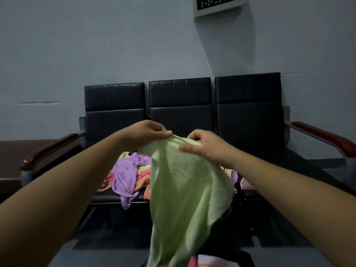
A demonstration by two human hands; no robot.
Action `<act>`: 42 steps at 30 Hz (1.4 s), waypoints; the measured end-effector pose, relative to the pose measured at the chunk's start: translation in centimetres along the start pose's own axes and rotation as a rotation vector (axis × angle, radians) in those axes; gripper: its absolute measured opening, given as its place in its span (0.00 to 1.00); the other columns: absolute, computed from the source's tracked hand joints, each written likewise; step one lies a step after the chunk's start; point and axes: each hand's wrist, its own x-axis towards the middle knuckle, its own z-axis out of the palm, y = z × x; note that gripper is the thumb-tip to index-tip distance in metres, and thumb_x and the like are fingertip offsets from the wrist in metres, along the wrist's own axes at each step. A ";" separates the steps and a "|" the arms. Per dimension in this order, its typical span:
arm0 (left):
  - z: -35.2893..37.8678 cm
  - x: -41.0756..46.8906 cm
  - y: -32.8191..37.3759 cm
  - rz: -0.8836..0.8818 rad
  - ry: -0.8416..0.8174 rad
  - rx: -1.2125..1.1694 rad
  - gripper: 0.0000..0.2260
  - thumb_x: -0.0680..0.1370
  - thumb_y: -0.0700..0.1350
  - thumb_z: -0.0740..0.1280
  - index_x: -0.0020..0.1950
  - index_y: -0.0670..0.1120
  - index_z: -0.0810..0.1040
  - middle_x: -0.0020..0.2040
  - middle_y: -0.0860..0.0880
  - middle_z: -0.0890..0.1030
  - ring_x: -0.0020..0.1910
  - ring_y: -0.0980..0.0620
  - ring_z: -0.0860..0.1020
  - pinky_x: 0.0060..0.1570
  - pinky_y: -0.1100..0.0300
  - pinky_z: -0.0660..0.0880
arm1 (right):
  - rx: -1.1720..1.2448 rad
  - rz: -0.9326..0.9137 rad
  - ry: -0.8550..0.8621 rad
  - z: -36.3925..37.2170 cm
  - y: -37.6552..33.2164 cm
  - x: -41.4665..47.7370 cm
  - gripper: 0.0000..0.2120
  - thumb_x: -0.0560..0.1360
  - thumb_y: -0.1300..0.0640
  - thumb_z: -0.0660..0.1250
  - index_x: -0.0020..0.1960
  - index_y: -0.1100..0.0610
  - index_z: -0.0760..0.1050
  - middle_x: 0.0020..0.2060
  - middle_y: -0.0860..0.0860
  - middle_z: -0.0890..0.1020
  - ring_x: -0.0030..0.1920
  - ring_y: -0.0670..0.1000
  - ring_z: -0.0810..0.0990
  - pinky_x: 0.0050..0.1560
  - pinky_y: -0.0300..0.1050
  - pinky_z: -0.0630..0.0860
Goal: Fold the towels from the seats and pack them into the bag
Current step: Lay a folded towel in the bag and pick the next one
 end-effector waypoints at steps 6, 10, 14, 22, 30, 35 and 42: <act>-1.2 0.6 -1.2 -0.021 0.144 0.262 0.16 0.74 0.57 0.74 0.46 0.44 0.85 0.42 0.43 0.84 0.38 0.50 0.80 0.42 0.54 0.78 | -0.557 0.055 -0.008 -0.8 4.2 1.3 0.06 0.71 0.59 0.69 0.41 0.63 0.77 0.34 0.53 0.76 0.35 0.52 0.74 0.34 0.44 0.68; -2.6 0.8 -3.4 -0.077 0.260 0.361 0.19 0.75 0.60 0.72 0.44 0.43 0.85 0.37 0.45 0.80 0.34 0.50 0.76 0.35 0.57 0.72 | -0.526 0.177 0.060 -3.6 7.5 0.9 0.06 0.70 0.61 0.67 0.42 0.64 0.80 0.34 0.56 0.81 0.32 0.54 0.81 0.29 0.44 0.76; -3.5 0.9 -4.6 -0.112 0.191 0.620 0.17 0.77 0.60 0.71 0.44 0.45 0.85 0.41 0.44 0.83 0.36 0.50 0.77 0.38 0.57 0.73 | -0.401 0.173 0.126 -5.8 9.1 0.9 0.05 0.73 0.60 0.74 0.42 0.62 0.82 0.33 0.54 0.81 0.33 0.53 0.79 0.33 0.45 0.74; -5.5 0.8 -4.6 -0.082 0.200 0.709 0.13 0.80 0.54 0.68 0.44 0.46 0.82 0.36 0.46 0.79 0.35 0.51 0.73 0.38 0.57 0.70 | 0.510 0.146 0.285 -8.0 6.5 1.9 0.08 0.71 0.59 0.73 0.47 0.60 0.79 0.36 0.54 0.84 0.36 0.52 0.81 0.31 0.43 0.78; -7.2 0.7 -0.6 -0.104 0.365 0.616 0.09 0.79 0.55 0.69 0.51 0.51 0.83 0.39 0.53 0.79 0.38 0.56 0.76 0.33 0.64 0.70 | 0.466 0.068 0.495 -11.3 2.2 3.8 0.12 0.75 0.52 0.74 0.54 0.58 0.81 0.48 0.54 0.85 0.49 0.54 0.84 0.45 0.48 0.82; -4.7 0.7 -2.4 -0.072 0.259 0.503 0.08 0.80 0.50 0.69 0.57 0.50 0.80 0.51 0.47 0.80 0.45 0.52 0.78 0.35 0.62 0.75 | 0.370 0.180 0.521 -10.0 4.7 4.4 0.08 0.80 0.57 0.70 0.44 0.59 0.79 0.42 0.56 0.82 0.43 0.55 0.80 0.45 0.52 0.78; -5.0 0.0 -1.2 0.081 0.148 -0.258 0.07 0.82 0.37 0.62 0.52 0.45 0.79 0.43 0.46 0.79 0.36 0.52 0.77 0.30 0.63 0.76 | 0.365 0.190 0.434 -10.0 5.2 3.6 0.05 0.78 0.61 0.72 0.48 0.63 0.81 0.40 0.57 0.83 0.40 0.53 0.81 0.39 0.47 0.77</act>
